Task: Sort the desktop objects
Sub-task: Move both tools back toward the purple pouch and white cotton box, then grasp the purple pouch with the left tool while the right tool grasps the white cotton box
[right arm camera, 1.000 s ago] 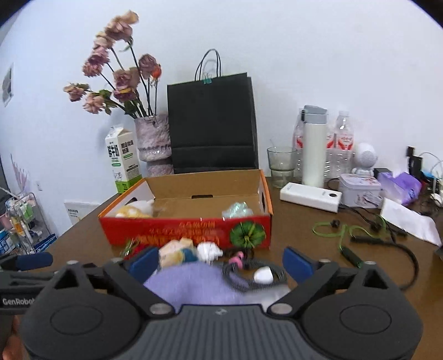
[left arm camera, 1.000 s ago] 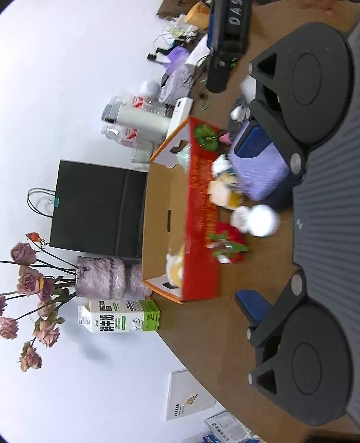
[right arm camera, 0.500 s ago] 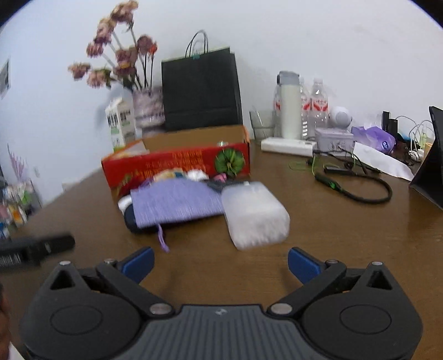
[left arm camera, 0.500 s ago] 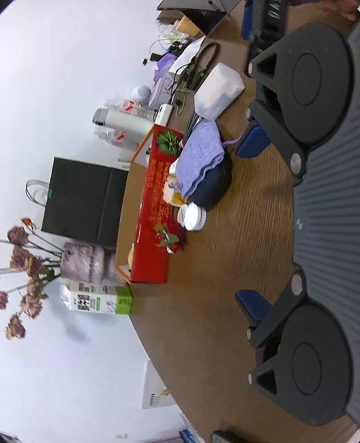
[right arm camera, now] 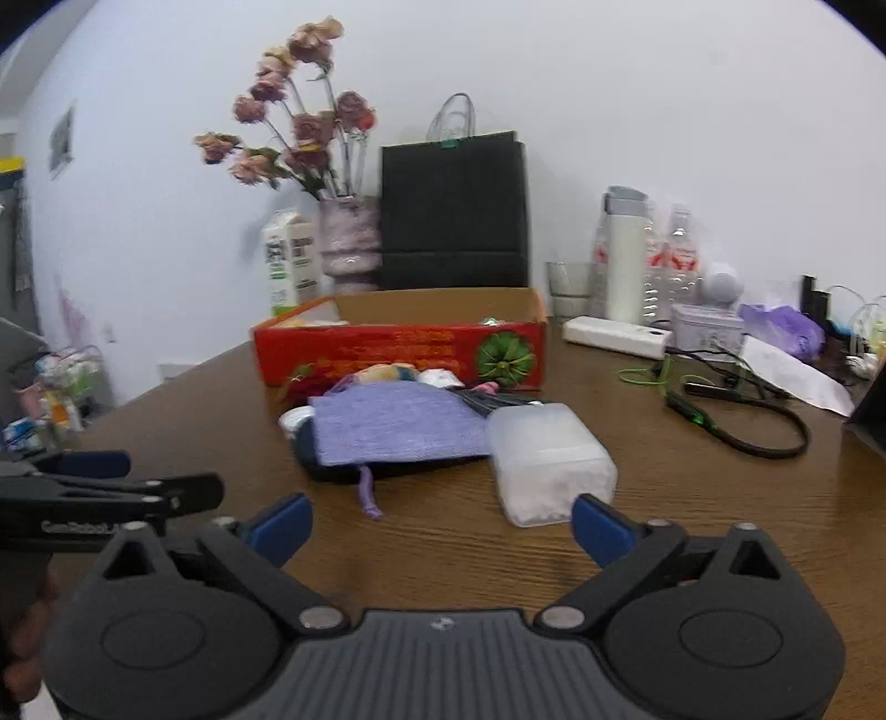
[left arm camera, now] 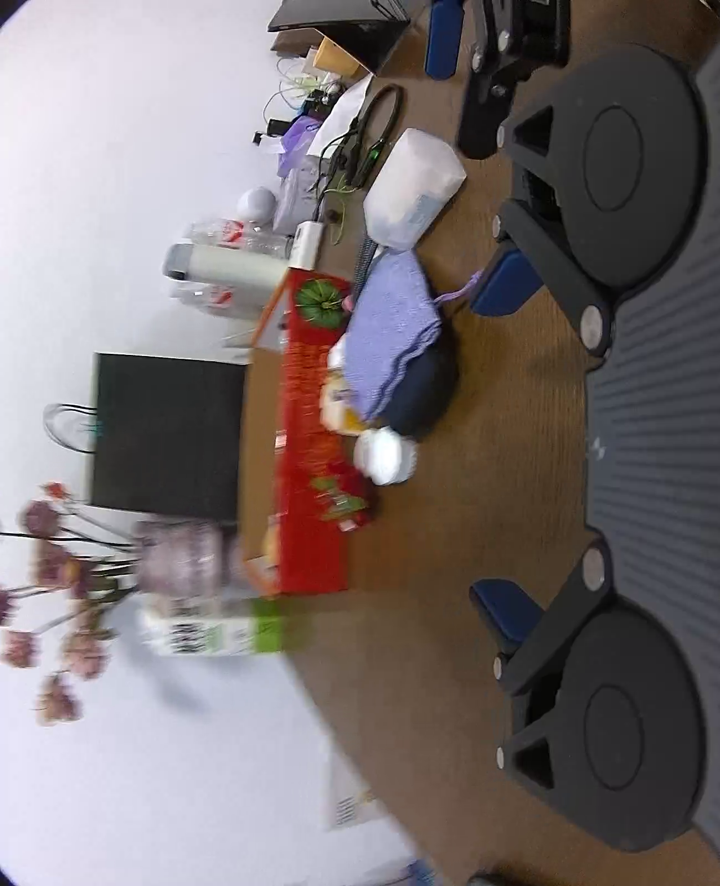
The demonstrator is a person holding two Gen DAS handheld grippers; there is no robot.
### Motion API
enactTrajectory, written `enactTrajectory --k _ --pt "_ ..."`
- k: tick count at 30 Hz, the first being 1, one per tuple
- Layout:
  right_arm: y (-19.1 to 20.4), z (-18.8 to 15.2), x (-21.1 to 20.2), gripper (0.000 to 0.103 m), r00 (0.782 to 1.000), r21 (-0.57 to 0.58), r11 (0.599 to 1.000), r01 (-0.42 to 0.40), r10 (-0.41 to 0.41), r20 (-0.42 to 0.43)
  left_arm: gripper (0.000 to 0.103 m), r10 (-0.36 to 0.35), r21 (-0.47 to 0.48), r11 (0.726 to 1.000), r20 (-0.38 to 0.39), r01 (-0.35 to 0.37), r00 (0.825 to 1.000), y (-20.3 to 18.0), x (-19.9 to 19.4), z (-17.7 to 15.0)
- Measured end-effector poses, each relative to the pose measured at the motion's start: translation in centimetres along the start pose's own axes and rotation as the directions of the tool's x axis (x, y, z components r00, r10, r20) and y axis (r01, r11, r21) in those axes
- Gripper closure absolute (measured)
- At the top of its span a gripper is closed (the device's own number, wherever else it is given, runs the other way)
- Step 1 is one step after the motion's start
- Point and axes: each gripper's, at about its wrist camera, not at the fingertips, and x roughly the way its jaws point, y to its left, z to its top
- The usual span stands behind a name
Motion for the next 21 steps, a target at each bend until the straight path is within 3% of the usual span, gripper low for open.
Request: enactTrajectory --k 4,7,9,10,12,13,15,19,21 --pt "-1.8 0.9 1.4 0.005 0.999 0.039 0.998 0.039 -0.039 -0.003 0.000 -0.073 -0.048 0.996 -0.014 0.073 0.997 0.5 1.9 1.6" --pt "-3.2 1.8 3.6 0.005 0.997 0.019 0.997 0.073 -0.072 -0.036 0.000 -0.154 0.088 0.985 0.029 0.150 0.988 -1.3 4.3 3.5" --pt "-4.0 2.3 5.2 0.005 0.995 0.002 0.997 0.075 -0.075 -0.070 0.000 -0.140 0.143 0.981 0.061 0.131 0.988 -2.4 6.2 4.5" --pt "-4.4 2.6 5.8 0.006 0.994 0.000 0.998 0.069 -0.069 -0.083 0.000 -0.122 0.152 0.982 0.059 0.112 0.991 -2.9 7.6 5.0" --pt "-4.8 3.0 7.2 0.006 0.993 -0.002 0.999 0.052 -0.052 -0.110 0.001 -0.140 0.175 0.975 -0.009 0.140 0.990 -3.7 10.3 5.8" --pt "-5.0 3.1 7.8 0.007 0.992 -0.002 0.999 0.052 -0.052 -0.119 0.011 -0.145 0.179 0.972 -0.062 0.154 0.988 -4.0 11.7 6.2" --pt "-5.1 3.4 8.8 0.010 0.988 -0.010 0.999 0.051 -0.051 -0.143 0.016 -0.122 0.185 0.972 -0.127 0.144 0.984 -4.5 13.3 6.7" --pt "-5.5 3.6 10.7 0.016 0.981 -0.007 0.998 0.056 -0.057 -0.185 0.057 -0.091 0.207 0.972 -0.097 0.109 0.991 -4.8 12.8 6.9" --pt "-5.8 3.5 11.3 0.029 0.980 0.031 0.999 0.043 -0.036 -0.197 0.072 -0.079 0.228 0.969 -0.089 0.097 0.993 -5.0 12.3 6.8"
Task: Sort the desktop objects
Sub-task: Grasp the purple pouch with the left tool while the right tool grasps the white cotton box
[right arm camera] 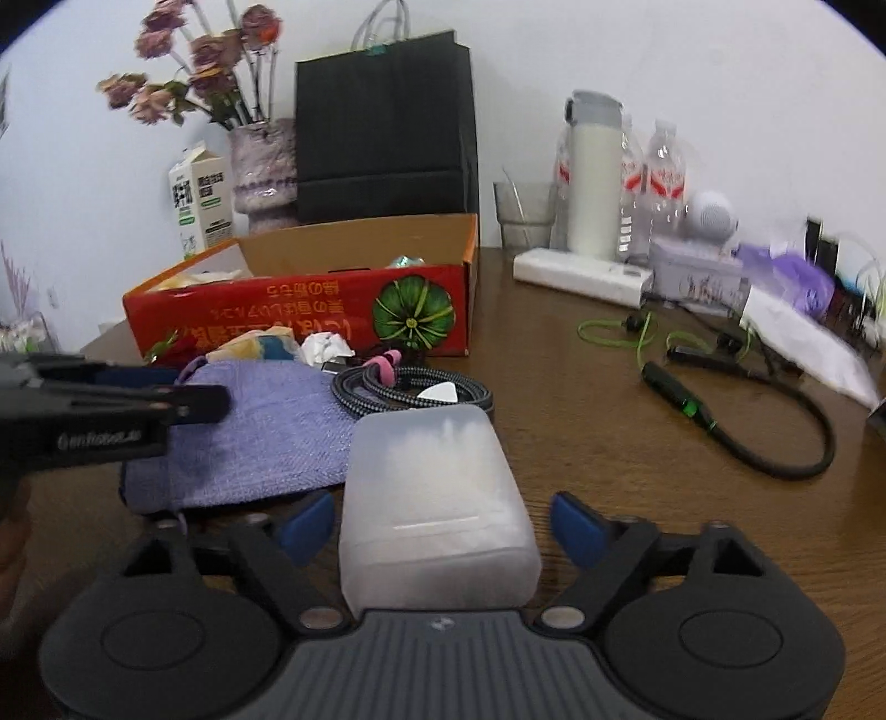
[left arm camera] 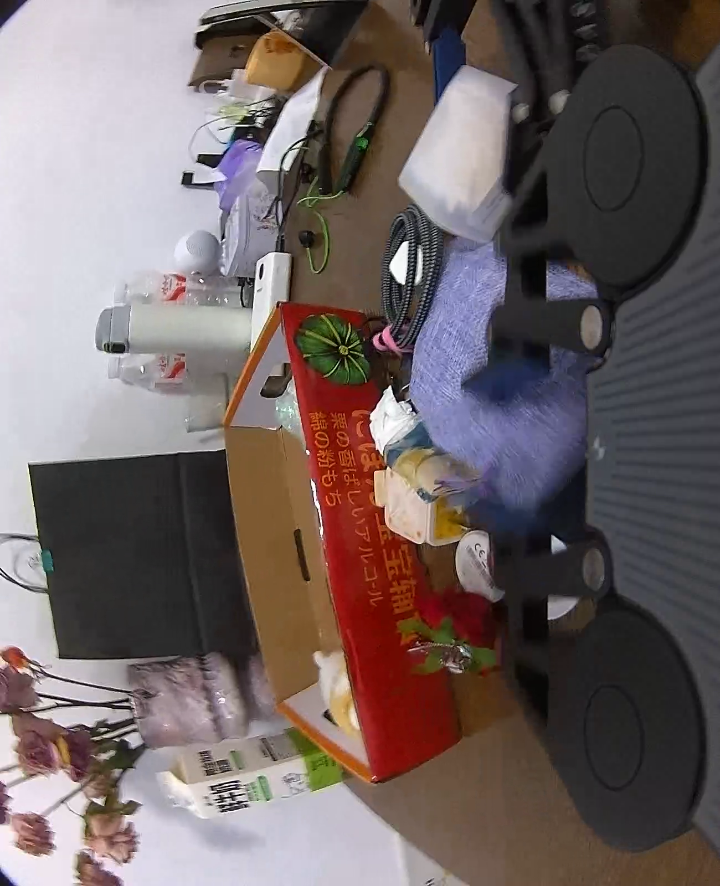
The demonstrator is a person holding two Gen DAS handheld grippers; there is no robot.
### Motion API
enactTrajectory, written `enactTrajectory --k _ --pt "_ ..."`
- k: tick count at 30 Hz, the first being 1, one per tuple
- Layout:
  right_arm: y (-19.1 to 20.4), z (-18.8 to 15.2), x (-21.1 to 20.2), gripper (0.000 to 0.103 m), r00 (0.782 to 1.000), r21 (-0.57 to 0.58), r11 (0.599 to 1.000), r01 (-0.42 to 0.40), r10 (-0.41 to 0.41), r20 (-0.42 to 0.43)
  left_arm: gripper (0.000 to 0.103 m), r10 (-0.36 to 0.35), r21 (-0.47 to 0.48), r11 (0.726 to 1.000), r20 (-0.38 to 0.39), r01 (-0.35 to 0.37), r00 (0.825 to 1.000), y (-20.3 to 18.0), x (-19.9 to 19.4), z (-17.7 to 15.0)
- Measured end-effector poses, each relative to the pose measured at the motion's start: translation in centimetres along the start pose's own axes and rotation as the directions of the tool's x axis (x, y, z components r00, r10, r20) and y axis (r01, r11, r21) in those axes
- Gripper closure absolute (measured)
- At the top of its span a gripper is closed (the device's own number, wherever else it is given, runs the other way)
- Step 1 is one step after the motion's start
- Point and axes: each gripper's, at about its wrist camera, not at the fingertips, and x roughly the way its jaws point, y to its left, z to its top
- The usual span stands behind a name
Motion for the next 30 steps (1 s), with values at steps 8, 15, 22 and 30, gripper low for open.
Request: enactTrajectory --k 8,15,22,30 --pt "1.1 -1.4 -3.0 0.038 1.000 0.003 1.000 -0.015 0.015 0.024 0.091 -0.071 -0.094 0.993 0.042 0.075 0.997 -0.7 -6.4 -1.6" --pt "2.4 -3.3 -8.8 0.038 0.995 0.002 0.999 -0.042 0.041 0.089 0.091 -0.101 -0.088 0.990 0.139 0.114 0.985 -1.8 -12.4 -1.3" --pt "4.7 -3.9 -12.4 0.039 0.989 -0.060 0.996 -0.066 0.073 0.128 0.091 -0.062 -0.110 0.990 0.181 0.083 0.981 -1.4 -15.9 -1.5" --pt "6.1 -2.5 -13.2 0.039 0.985 -0.100 0.993 -0.059 0.074 0.156 0.091 -0.026 -0.159 0.985 0.202 0.059 0.979 1.5 -16.7 -0.7"
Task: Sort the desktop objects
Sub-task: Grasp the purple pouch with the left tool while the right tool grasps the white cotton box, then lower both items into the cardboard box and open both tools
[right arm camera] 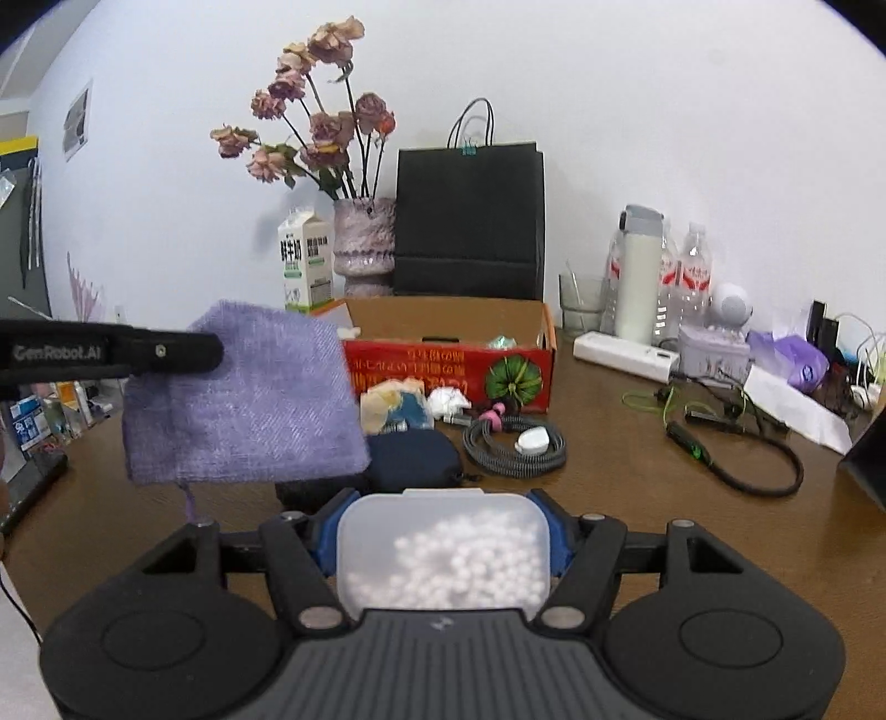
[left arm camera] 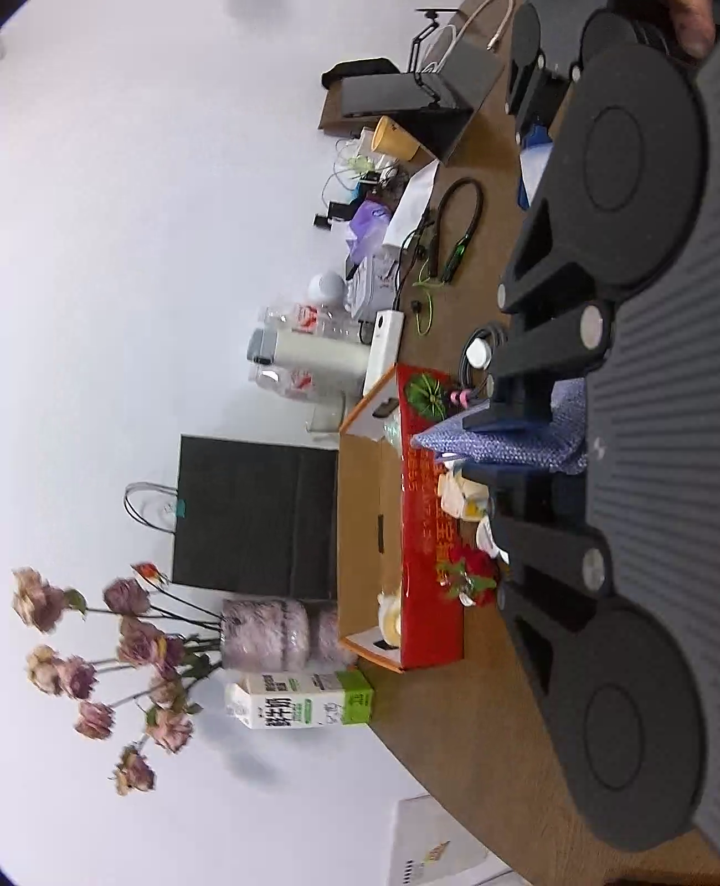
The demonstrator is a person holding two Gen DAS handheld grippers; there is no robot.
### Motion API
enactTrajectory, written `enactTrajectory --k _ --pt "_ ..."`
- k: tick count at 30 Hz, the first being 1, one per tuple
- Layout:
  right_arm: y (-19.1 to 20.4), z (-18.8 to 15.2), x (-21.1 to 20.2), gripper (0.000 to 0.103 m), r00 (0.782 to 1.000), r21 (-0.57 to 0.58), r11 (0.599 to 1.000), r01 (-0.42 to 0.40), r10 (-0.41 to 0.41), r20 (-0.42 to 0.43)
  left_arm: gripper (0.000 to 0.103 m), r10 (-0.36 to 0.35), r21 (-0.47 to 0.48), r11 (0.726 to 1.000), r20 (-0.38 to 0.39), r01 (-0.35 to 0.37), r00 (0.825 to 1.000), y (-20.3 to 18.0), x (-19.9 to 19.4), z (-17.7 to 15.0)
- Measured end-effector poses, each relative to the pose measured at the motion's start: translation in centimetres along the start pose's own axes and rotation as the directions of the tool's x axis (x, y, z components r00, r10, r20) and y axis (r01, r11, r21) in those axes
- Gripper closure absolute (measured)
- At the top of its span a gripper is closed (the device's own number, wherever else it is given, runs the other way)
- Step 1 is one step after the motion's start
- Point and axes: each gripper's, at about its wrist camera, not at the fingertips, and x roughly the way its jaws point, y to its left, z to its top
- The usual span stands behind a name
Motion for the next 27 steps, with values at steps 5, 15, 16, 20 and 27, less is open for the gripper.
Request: enactTrajectory --k 5,15,16,20,27 --pt "-1.2 2.7 1.5 0.039 1.000 -0.005 1.000 -0.003 0.003 0.025 0.092 0.010 -0.008 1.000 0.033 -0.010 0.999 1.6 1.7 2.6" --pt "-4.4 13.9 11.9 0.039 0.997 -0.031 0.998 -0.050 0.052 0.061 0.091 -0.026 -0.041 0.999 0.028 0.027 0.999 4.7 11.9 11.5" --pt "-4.7 15.0 13.3 0.039 0.997 -0.031 0.998 -0.051 0.053 0.059 0.091 -0.034 -0.046 0.998 0.018 0.035 0.999 5.1 13.1 12.3" --pt "-5.7 19.8 20.3 0.039 0.998 -0.023 0.999 -0.049 0.050 0.034 0.091 -0.032 -0.103 0.994 -0.014 0.031 0.999 7.3 19.0 15.6" --pt "-7.6 23.3 35.2 0.038 0.994 0.083 0.996 0.034 -0.025 -0.103 0.091 0.013 -0.256 0.965 -0.160 -0.054 0.987 10.3 32.0 16.0"
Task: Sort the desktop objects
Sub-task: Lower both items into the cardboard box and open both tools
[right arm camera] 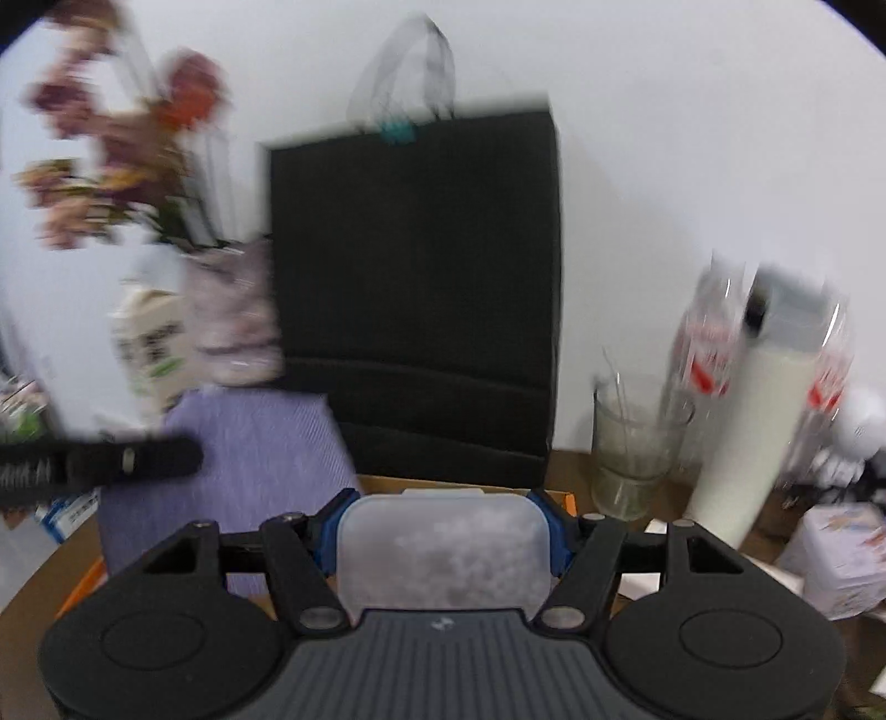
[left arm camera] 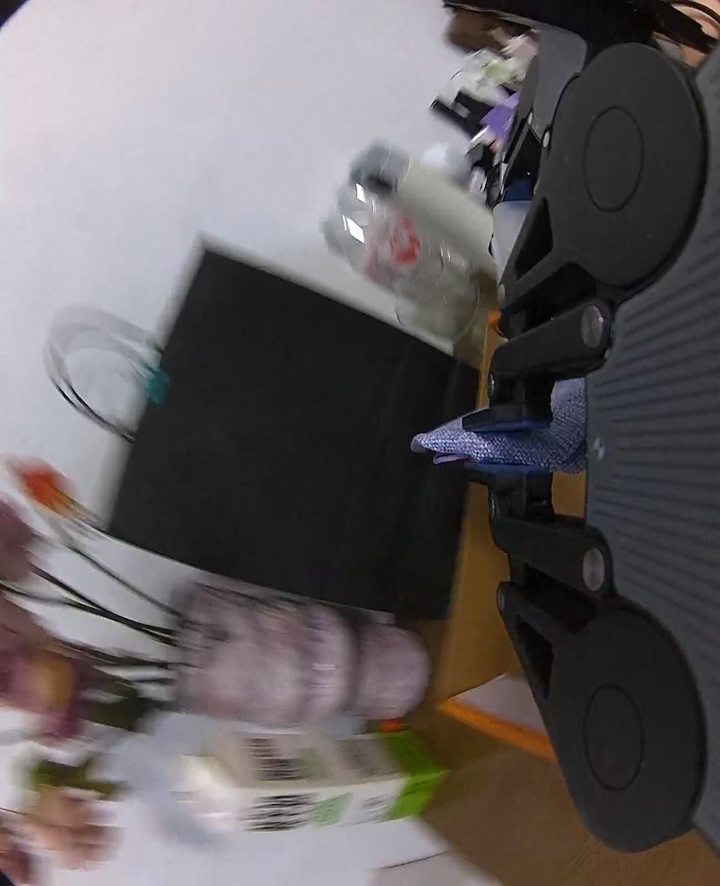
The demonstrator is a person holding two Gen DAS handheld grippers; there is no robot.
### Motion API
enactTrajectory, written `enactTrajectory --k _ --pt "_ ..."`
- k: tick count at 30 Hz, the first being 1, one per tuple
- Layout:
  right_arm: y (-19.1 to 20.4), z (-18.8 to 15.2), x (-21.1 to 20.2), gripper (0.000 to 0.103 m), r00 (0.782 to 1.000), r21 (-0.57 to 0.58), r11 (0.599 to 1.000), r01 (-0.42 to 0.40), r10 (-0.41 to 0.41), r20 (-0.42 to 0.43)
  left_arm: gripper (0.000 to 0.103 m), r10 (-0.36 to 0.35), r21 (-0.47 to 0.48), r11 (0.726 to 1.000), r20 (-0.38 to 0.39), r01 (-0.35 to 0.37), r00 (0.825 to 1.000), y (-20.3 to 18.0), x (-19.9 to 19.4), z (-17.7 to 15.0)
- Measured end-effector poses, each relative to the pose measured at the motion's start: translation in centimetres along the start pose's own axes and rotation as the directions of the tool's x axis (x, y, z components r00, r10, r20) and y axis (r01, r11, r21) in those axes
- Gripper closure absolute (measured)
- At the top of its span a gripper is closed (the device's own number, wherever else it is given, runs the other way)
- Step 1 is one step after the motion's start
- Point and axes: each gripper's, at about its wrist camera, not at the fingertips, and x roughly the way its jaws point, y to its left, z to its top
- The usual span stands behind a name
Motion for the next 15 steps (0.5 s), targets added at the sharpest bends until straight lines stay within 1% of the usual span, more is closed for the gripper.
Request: enactTrajectory --k 1,2,3,5,6,7,8,9,10,11,12,14,15 --pt "-0.1 0.0 1.7 0.038 1.000 0.018 1.000 0.023 -0.023 -0.015 0.090 0.056 -0.040 0.998 -0.053 -0.058 0.997 0.6 2.0 -0.5" --pt "0.2 -0.3 3.3 0.038 0.998 0.006 0.999 0.051 -0.051 -0.027 0.090 0.109 -0.065 0.991 -0.138 -0.119 0.984 1.3 4.3 -1.2" --pt "0.7 -0.7 4.7 0.038 0.996 -0.019 0.997 0.078 -0.079 -0.042 0.090 0.122 -0.085 0.986 -0.220 -0.144 0.968 2.0 6.3 -2.2" --pt "1.5 -1.9 6.8 0.038 0.990 -0.061 0.992 0.110 -0.114 -0.083 0.088 0.070 -0.123 0.985 -0.340 -0.118 0.938 3.0 8.7 -4.0" --pt "1.8 -2.3 7.4 0.038 0.987 -0.083 0.989 0.121 -0.128 -0.093 0.085 0.039 -0.136 0.986 -0.376 -0.097 0.926 3.3 9.2 -4.7" --pt "2.0 -2.5 7.6 0.038 0.987 -0.102 0.987 0.123 -0.132 -0.092 0.082 0.015 -0.138 0.988 -0.379 -0.072 0.925 3.3 9.2 -5.2" --pt "2.3 -2.4 7.4 0.038 0.989 -0.111 0.986 0.121 -0.130 -0.069 0.081 0.017 -0.125 0.990 -0.370 -0.068 0.929 3.2 9.1 -5.4" --pt "2.6 -2.4 7.2 0.038 0.989 -0.131 0.983 0.128 -0.136 -0.052 0.071 0.033 -0.109 0.991 -0.357 -0.077 0.933 3.0 8.8 -5.4" --pt "2.9 -2.3 7.2 0.038 0.988 -0.156 0.978 0.136 -0.145 -0.051 0.051 0.050 -0.085 0.993 -0.349 -0.085 0.936 2.7 8.6 -5.2" --pt "3.2 -2.2 7.6 0.038 0.987 -0.175 0.975 0.137 -0.150 -0.063 0.041 0.055 -0.061 0.995 -0.345 -0.080 0.937 2.3 8.6 -5.0" --pt "3.2 -2.3 7.8 0.038 0.985 -0.180 0.975 0.134 -0.151 -0.081 0.035 0.050 -0.044 0.997 -0.338 -0.069 0.940 2.0 8.5 -4.7" --pt "2.8 -2.0 8.5 0.038 0.978 -0.178 0.975 0.136 -0.161 -0.130 0.035 0.065 -0.010 0.997 -0.317 -0.072 0.946 1.6 7.7 -4.7" --pt "2.7 -2.0 8.4 0.037 0.975 -0.190 0.970 0.153 -0.179 -0.128 0.035 0.072 -0.007 0.997 -0.312 -0.078 0.947 1.6 7.4 -4.4"
